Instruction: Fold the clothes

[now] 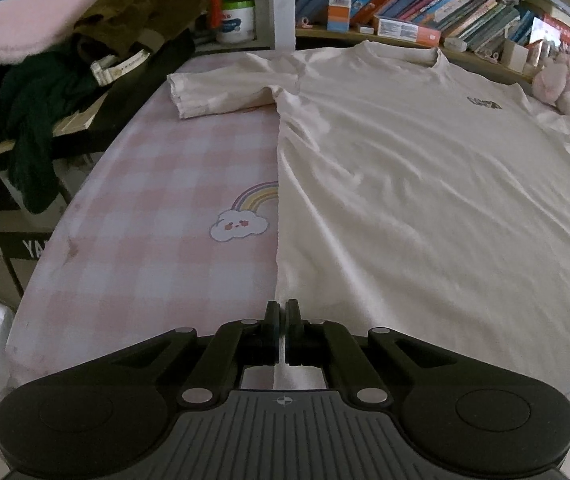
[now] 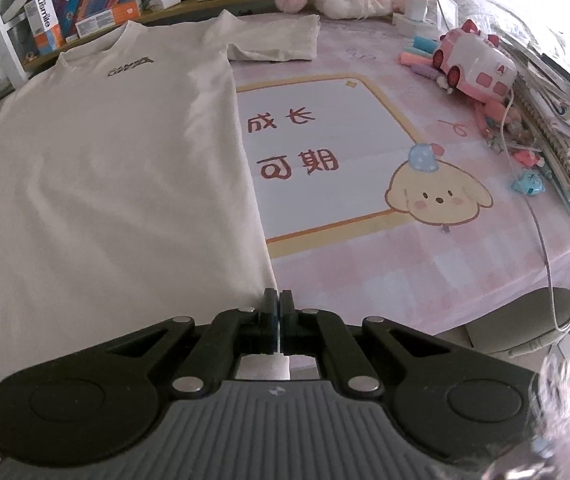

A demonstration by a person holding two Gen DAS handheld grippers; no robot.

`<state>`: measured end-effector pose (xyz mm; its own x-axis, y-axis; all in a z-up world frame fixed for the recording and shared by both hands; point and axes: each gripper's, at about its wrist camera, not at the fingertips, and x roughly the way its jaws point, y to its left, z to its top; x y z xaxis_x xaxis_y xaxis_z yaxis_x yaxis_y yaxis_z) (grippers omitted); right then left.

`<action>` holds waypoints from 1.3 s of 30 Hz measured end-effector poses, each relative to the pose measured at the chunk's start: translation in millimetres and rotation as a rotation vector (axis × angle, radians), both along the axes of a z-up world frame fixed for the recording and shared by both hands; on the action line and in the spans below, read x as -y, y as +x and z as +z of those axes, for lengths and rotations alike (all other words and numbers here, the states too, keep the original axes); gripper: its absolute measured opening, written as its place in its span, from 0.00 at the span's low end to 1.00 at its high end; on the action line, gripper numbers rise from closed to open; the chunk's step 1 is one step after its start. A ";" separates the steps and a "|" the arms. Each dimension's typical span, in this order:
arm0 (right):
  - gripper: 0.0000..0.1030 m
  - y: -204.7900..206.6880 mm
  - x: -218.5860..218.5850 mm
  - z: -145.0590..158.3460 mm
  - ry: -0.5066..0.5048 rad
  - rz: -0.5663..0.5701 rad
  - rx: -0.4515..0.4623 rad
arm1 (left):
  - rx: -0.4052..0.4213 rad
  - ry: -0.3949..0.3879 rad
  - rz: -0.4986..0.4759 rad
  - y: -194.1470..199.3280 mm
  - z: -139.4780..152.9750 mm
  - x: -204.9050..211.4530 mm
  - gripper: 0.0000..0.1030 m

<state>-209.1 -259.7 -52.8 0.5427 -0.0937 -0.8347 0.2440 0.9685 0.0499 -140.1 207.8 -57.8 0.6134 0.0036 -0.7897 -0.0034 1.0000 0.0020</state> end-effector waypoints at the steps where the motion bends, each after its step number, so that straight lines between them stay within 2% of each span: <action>1: 0.01 -0.7 -0.4 0.1 0.002 -0.004 0.001 | -0.001 -0.004 0.003 0.5 0.0 -1.5 0.01; 7: 0.01 -0.2 -2.8 0.8 0.001 -0.010 -0.004 | 0.004 -0.011 -0.001 -0.1 -1.4 -3.5 0.02; 11: 0.04 1.5 -3.8 2.0 -0.003 -0.025 -0.009 | 0.003 -0.031 0.002 -2.3 -1.8 -7.4 0.09; 13: 0.17 1.8 -3.4 3.4 -0.004 -0.043 -0.007 | 0.001 -0.036 0.004 -3.5 0.0 -8.1 0.19; 14: 0.22 1.2 -3.3 5.5 -0.003 -0.054 0.002 | 0.003 -0.036 0.005 -4.4 1.5 -8.2 0.28; 15: 0.31 0.3 -2.9 7.9 0.000 -0.064 0.014 | 0.012 -0.035 0.005 -6.0 3.8 -7.6 0.38; 16: 0.37 -0.4 -3.3 10.9 0.000 -0.072 0.026 | 0.026 -0.034 0.004 -7.5 6.3 -6.6 0.43; 18: 0.38 -0.9 -7.4 17.0 -0.005 -0.074 0.044 | 0.067 -0.032 -0.009 -11.6 13.5 -3.6 0.56; 21: 0.46 0.9 -17.5 26.5 -0.016 -0.071 0.066 | 0.106 -0.025 -0.035 -12.8 24.8 5.0 0.69; 24: 0.59 4.2 -31.3 38.4 -0.020 -0.059 0.096 | 0.132 -0.035 -0.061 -11.7 36.8 14.8 0.75; 28: 0.71 9.7 -50.7 54.4 -0.025 -0.033 0.143 | 0.154 -0.061 -0.077 -9.4 46.1 28.0 0.82; 32: 0.71 16.1 -60.7 64.4 -0.019 -0.008 0.172 | 0.162 -0.093 -0.078 -7.4 48.7 40.6 0.85; 39: 0.71 42.7 -63.0 59.4 -0.006 0.053 0.166 | 0.116 -0.065 -0.084 6.9 44.0 66.3 0.85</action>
<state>-166.4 -196.7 6.7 0.6774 -0.0654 -0.7327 0.1811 0.9802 0.0799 -133.1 141.5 -13.8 0.6968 -0.1008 -0.7102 0.0842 0.9947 -0.0586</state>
